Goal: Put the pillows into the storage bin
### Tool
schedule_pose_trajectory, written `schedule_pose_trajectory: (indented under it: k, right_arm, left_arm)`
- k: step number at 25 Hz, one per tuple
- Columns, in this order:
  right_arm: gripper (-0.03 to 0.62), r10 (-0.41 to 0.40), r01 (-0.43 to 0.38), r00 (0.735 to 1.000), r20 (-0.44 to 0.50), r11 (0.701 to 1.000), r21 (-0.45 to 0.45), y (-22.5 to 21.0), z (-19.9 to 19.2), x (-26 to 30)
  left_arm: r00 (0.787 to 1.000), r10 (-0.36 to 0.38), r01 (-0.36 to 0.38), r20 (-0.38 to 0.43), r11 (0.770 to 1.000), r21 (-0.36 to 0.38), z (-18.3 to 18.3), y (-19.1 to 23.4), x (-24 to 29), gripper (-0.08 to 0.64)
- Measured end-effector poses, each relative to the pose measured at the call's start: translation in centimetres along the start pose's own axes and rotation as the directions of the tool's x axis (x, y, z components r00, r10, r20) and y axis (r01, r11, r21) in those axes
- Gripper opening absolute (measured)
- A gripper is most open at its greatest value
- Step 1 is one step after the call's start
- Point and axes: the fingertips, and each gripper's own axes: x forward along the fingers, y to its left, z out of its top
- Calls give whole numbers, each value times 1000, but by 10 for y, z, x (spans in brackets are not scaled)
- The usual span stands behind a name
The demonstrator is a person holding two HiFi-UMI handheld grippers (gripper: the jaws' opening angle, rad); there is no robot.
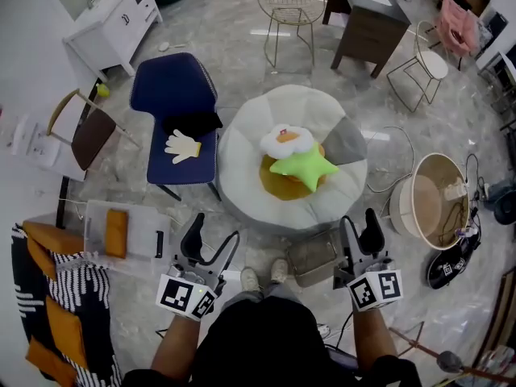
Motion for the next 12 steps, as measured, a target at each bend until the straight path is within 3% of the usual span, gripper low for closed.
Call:
schedule_pose_trajectory:
  k: [8,12]
  right_arm:
    - [301,34,-35,998,-56,999,-24,-50,-17,25]
    - [300,39,-41,996,-86,999,-29,-65,-29,35]
  left_arm:
    - [999,-18,20,-47,998,51,-23,-29,70,339]
    - [998,-32,35,-61,998,43,-30,-35,98,339]
